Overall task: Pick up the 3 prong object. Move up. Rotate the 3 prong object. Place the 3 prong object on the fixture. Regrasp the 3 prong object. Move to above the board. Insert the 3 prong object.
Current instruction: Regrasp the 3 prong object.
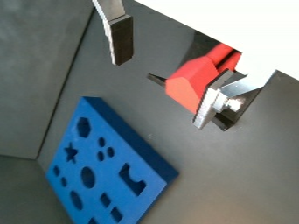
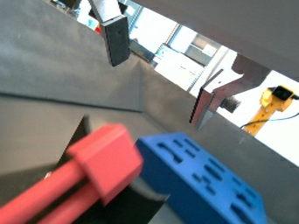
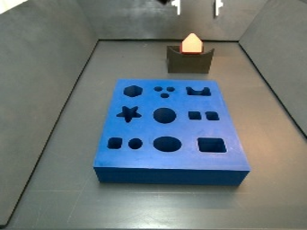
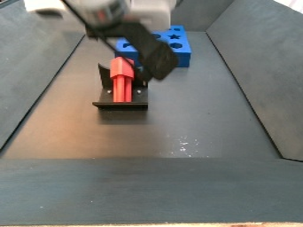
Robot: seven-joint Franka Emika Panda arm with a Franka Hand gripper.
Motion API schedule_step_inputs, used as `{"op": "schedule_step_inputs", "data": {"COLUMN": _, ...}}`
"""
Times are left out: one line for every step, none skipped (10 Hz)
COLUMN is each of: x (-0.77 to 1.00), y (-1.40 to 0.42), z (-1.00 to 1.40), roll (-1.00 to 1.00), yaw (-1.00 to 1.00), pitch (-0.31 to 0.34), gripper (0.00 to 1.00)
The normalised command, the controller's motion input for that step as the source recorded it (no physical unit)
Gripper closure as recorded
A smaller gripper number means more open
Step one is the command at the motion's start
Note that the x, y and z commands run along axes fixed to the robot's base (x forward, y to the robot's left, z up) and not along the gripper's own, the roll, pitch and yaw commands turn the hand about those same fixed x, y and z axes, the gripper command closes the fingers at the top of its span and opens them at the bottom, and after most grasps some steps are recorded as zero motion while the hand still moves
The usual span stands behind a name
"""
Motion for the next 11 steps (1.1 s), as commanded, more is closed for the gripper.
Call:
{"op": "schedule_step_inputs", "data": {"x": -0.10, "y": -0.75, "z": 0.78, "roll": 1.00, "yaw": 0.03, "pitch": 0.065, "gripper": 0.00}}
{"op": "schedule_step_inputs", "data": {"x": -0.08, "y": -0.71, "z": 0.61, "roll": 1.00, "yaw": 0.02, "pitch": 0.063, "gripper": 0.00}}
{"op": "schedule_step_inputs", "data": {"x": -0.09, "y": -0.63, "z": 0.51, "roll": 1.00, "yaw": 0.02, "pitch": 0.057, "gripper": 0.00}}
{"op": "schedule_step_inputs", "data": {"x": -0.10, "y": -0.43, "z": 0.26, "roll": 1.00, "yaw": 0.02, "pitch": 0.047, "gripper": 0.00}}
{"op": "schedule_step_inputs", "data": {"x": -0.07, "y": -0.27, "z": 0.11, "roll": 1.00, "yaw": 0.02, "pitch": 0.044, "gripper": 0.00}}
{"op": "schedule_step_inputs", "data": {"x": -0.04, "y": -0.11, "z": 0.06, "roll": 1.00, "yaw": 0.02, "pitch": 0.045, "gripper": 0.00}}
{"op": "schedule_step_inputs", "data": {"x": -0.02, "y": -0.05, "z": 0.05, "roll": 1.00, "yaw": 0.02, "pitch": 0.047, "gripper": 0.00}}
{"op": "schedule_step_inputs", "data": {"x": -0.02, "y": -0.05, "z": 0.02, "roll": 1.00, "yaw": 0.02, "pitch": 0.046, "gripper": 0.00}}
{"op": "schedule_step_inputs", "data": {"x": -0.03, "y": -0.04, "z": 0.02, "roll": 1.00, "yaw": 0.02, "pitch": 0.041, "gripper": 0.00}}
{"op": "schedule_step_inputs", "data": {"x": -0.04, "y": -0.03, "z": 0.01, "roll": 1.00, "yaw": 0.02, "pitch": 0.035, "gripper": 0.00}}
{"op": "schedule_step_inputs", "data": {"x": -0.04, "y": -0.03, "z": 0.01, "roll": 1.00, "yaw": 0.02, "pitch": 0.031, "gripper": 0.00}}
